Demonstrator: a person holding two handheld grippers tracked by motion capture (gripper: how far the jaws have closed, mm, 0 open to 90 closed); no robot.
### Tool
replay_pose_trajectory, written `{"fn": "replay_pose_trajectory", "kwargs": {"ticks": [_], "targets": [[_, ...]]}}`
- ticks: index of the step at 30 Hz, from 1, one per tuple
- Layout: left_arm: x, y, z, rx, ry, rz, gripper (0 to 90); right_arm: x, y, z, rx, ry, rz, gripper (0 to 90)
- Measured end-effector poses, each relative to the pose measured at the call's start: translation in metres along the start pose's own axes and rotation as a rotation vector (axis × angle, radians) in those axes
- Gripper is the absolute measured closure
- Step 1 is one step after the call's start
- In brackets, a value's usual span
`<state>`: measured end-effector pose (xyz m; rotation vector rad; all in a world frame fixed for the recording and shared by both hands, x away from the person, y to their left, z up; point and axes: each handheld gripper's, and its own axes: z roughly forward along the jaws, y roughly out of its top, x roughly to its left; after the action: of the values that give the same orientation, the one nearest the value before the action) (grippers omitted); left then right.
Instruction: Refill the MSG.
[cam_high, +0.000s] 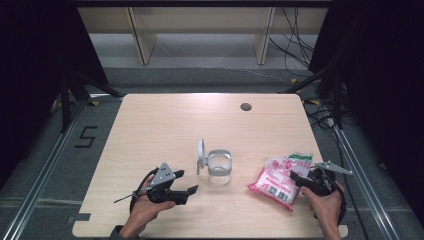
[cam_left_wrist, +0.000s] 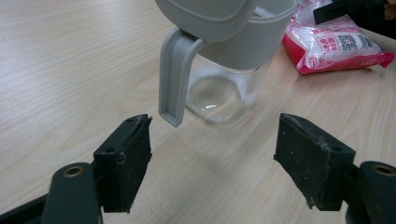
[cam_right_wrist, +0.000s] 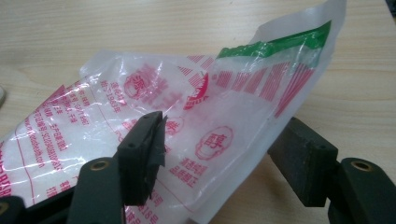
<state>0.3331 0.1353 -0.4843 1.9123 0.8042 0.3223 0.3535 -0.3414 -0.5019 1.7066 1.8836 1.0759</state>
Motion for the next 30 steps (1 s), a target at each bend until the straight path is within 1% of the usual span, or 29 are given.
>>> {"fn": "replay_pose_trajectory", "kwargs": {"ticks": [1,2,3,4,5,6,7,9,10,11,12,13,14,15,16,17,18,19,20,21,22,23,24,25,26,27,28,29,30], "targets": [[0.0,0.0,0.0,-0.001,0.001,-0.001,26.2,0.002,0.0,0.0,0.011,0.0,0.028,38.1],[0.004,0.001,-0.001,0.012,0.011,0.052,26.2,0.002,0.001,0.001,0.013,0.0,0.027,38.6],[0.0,0.0,0.0,-0.007,0.0,0.002,26.2,0.001,0.0,0.003,-0.004,0.032,0.023,39.5],[0.0,0.0,0.0,0.0,0.001,0.001,26.2,0.003,0.001,0.002,0.017,0.014,0.039,40.9],[0.0,0.0,0.0,0.004,0.002,0.013,26.2,0.003,0.001,0.002,0.021,0.021,0.036,42.1],[-0.001,0.0,0.001,0.001,0.004,0.001,26.2,0.004,0.001,0.003,0.012,0.027,0.031,42.7],[-0.001,-0.001,0.001,0.012,0.003,0.006,26.2,0.001,0.002,0.004,0.008,0.023,-0.017,43.2],[-0.001,-0.001,0.002,0.006,0.001,0.002,26.2,0.002,0.002,0.005,-0.001,0.026,-0.037,44.2],[-0.001,-0.001,0.002,0.012,-0.002,0.021,26.2,0.006,0.002,0.004,0.023,0.018,0.005,44.8],[0.0,-0.001,0.003,0.004,-0.007,0.033,26.2,0.006,0.002,0.005,0.016,0.02,0.008,45.5],[-0.001,-0.001,0.003,0.004,-0.008,0.031,26.2,0.002,0.002,0.008,0.002,0.03,-0.025,46.1],[-0.002,-0.002,0.003,0.004,-0.006,0.006,26.2,0.002,0.003,0.007,0.012,0.023,-0.021,46.5],[-0.003,-0.002,0.003,-0.006,-0.006,0.003,26.2,0.005,0.002,0.006,0.03,0.018,0.027,47.3],[-0.002,-0.001,0.003,-0.007,-0.008,0.02,26.2,0.005,0.003,0.006,0.025,0.024,0.025,47.9],[-0.001,-0.001,0.002,0.004,-0.006,0.03,26.2,0.001,0.003,0.01,-0.001,0.028,-0.022,48.2],[-0.001,-0.001,0.002,0.002,-0.006,0.028,26.2,0.004,0.003,0.009,0.019,0.014,0.024,48.8],[-0.001,-0.001,0.002,0.008,-0.006,0.032,26.2,0.004,0.002,0.01,0.008,0.021,0.034,49.3],[-0.001,-0.002,0.002,0.007,0.0,0.029,26.2,0.0,0.003,0.011,0.001,0.038,-0.011,49.7],[-0.002,-0.002,0.003,0.011,0.006,0.014,26.2,0.002,0.003,0.011,0.018,0.012,0.027,50.4],[-0.002,-0.002,0.003,0.009,0.003,0.015,26.2,-0.001,0.004,0.011,0.015,0.032,0.005,51.0],[-0.002,-0.002,0.003,0.013,-0.001,0.009,26.2,-0.002,0.004,0.013,0.009,0.044,0.006,51.5],[-0.002,-0.002,0.003,0.018,0.004,0.014,26.2,0.001,0.003,0.012,0.024,0.024,0.06,51.7],[-0.001,-0.002,0.003,0.017,0.002,0.023,26.2,-0.003,0.004,0.015,0.004,0.053,0.014,52.1],[-0.003,-0.003,0.004,0.007,-0.005,0.009,26.2,0.0,0.004,0.014,0.027,0.029,0.059,52.7],[-0.003,-0.003,0.004,0.008,-0.006,0.011,26.2,0.001,0.004,0.014,0.03,0.028,0.061,53.1],[-0.004,-0.003,0.005,0.001,-0.008,-0.002,26.2,-0.001,0.004,0.016,0.018,0.033,0.049,53.9],[-0.002,-0.003,0.005,0.007,-0.006,0.023,26.2,-0.004,0.004,0.018,0.002,0.044,0.019,54.6],[-0.001,-0.002,0.004,0.023,0.004,0.039,26.2,-0.001,0.004,0.018,0.002,0.043,0.055,55.4],[0.0,-0.002,0.004,0.022,0.004,0.042,26.2,-0.001,0.004,0.019,0.01,0.036,0.059,56.7]]}}
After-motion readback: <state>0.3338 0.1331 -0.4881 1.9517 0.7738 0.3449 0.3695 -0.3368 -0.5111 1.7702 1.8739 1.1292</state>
